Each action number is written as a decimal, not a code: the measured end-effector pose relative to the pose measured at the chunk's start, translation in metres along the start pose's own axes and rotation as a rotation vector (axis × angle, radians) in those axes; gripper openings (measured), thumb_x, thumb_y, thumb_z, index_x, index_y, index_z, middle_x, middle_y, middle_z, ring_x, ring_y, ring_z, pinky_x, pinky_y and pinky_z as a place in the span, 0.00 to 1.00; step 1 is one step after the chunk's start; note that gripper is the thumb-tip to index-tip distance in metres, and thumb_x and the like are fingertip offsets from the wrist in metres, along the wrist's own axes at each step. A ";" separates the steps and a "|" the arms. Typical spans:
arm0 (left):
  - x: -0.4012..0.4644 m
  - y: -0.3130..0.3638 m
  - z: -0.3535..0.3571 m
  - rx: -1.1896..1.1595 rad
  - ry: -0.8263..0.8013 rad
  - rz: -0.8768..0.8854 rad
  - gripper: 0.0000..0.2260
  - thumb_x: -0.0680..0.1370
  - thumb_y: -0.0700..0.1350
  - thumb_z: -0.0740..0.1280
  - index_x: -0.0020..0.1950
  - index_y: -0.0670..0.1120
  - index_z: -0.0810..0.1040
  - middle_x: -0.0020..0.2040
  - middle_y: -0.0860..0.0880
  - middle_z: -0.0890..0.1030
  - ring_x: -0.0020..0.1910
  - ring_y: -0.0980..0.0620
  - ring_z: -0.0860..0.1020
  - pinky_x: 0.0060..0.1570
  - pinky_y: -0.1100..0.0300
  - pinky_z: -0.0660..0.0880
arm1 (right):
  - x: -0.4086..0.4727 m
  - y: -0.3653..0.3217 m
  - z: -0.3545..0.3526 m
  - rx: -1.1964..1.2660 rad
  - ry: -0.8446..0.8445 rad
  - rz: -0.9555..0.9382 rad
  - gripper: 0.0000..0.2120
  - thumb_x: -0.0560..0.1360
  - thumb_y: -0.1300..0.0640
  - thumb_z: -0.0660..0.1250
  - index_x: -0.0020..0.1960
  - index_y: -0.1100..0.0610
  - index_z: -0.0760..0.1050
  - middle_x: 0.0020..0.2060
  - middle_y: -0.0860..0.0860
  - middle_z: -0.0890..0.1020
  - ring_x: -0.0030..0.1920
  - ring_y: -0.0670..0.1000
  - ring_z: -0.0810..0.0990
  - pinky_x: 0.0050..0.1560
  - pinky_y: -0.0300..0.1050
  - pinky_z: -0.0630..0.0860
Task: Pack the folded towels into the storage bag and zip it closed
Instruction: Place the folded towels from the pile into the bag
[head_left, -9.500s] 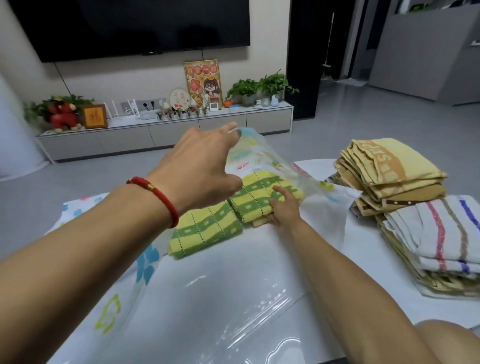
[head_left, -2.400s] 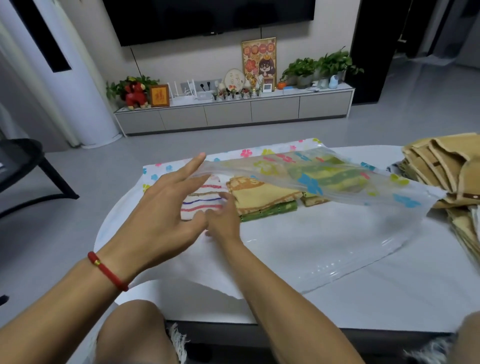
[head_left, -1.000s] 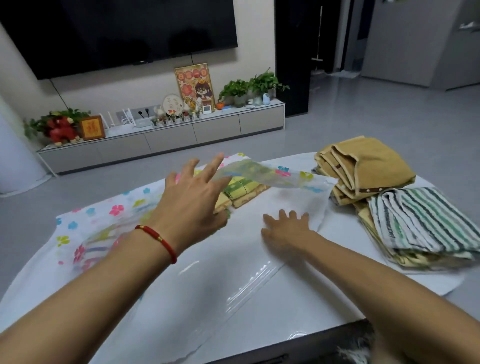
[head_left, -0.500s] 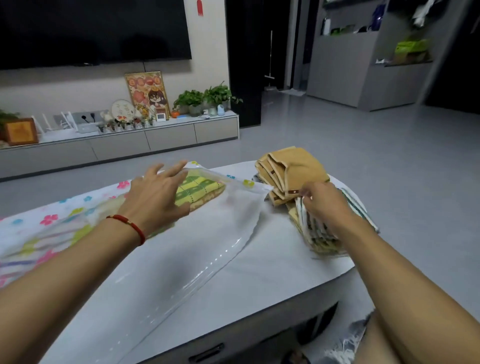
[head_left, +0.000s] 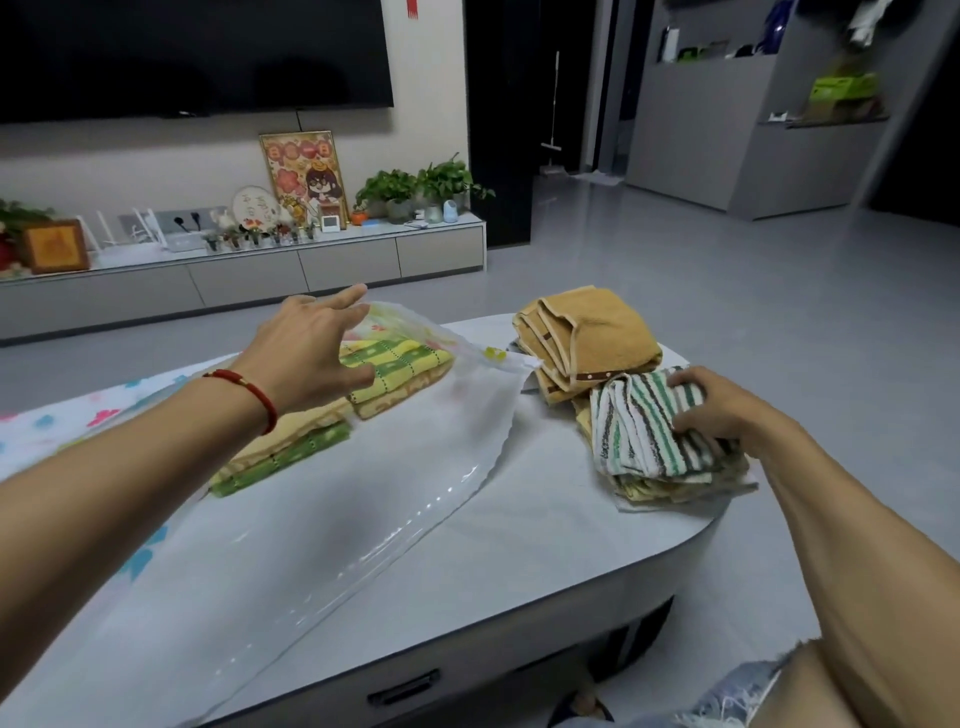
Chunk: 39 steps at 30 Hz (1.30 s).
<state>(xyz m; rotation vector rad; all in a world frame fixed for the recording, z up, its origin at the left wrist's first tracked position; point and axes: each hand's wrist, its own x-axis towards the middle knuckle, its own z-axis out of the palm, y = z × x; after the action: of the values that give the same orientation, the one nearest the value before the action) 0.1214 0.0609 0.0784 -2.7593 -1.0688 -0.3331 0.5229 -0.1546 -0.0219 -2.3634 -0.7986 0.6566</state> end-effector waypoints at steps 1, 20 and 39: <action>0.001 0.000 -0.002 0.003 0.002 0.003 0.35 0.73 0.58 0.70 0.77 0.47 0.64 0.80 0.52 0.59 0.68 0.40 0.69 0.65 0.41 0.71 | -0.005 -0.005 -0.002 0.121 -0.054 0.006 0.23 0.75 0.65 0.72 0.66 0.47 0.74 0.58 0.63 0.82 0.47 0.61 0.83 0.51 0.58 0.81; 0.004 -0.012 -0.015 -0.053 -0.002 0.017 0.33 0.74 0.61 0.66 0.74 0.46 0.68 0.80 0.51 0.58 0.70 0.39 0.68 0.66 0.39 0.69 | -0.027 -0.185 0.225 0.671 -0.292 -0.090 0.18 0.77 0.71 0.65 0.61 0.55 0.82 0.60 0.61 0.83 0.54 0.59 0.86 0.54 0.53 0.85; 0.001 0.004 0.003 0.018 0.029 0.019 0.27 0.72 0.64 0.66 0.66 0.51 0.76 0.82 0.53 0.45 0.78 0.34 0.45 0.68 0.27 0.57 | -0.040 -0.138 0.183 -0.220 0.461 -0.656 0.10 0.75 0.55 0.66 0.52 0.51 0.84 0.38 0.53 0.87 0.36 0.59 0.84 0.35 0.43 0.75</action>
<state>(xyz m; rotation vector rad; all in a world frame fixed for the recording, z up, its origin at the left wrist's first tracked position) 0.1254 0.0593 0.0756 -2.7379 -1.0332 -0.3579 0.3322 -0.0256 -0.0566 -2.1057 -1.3692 -0.2481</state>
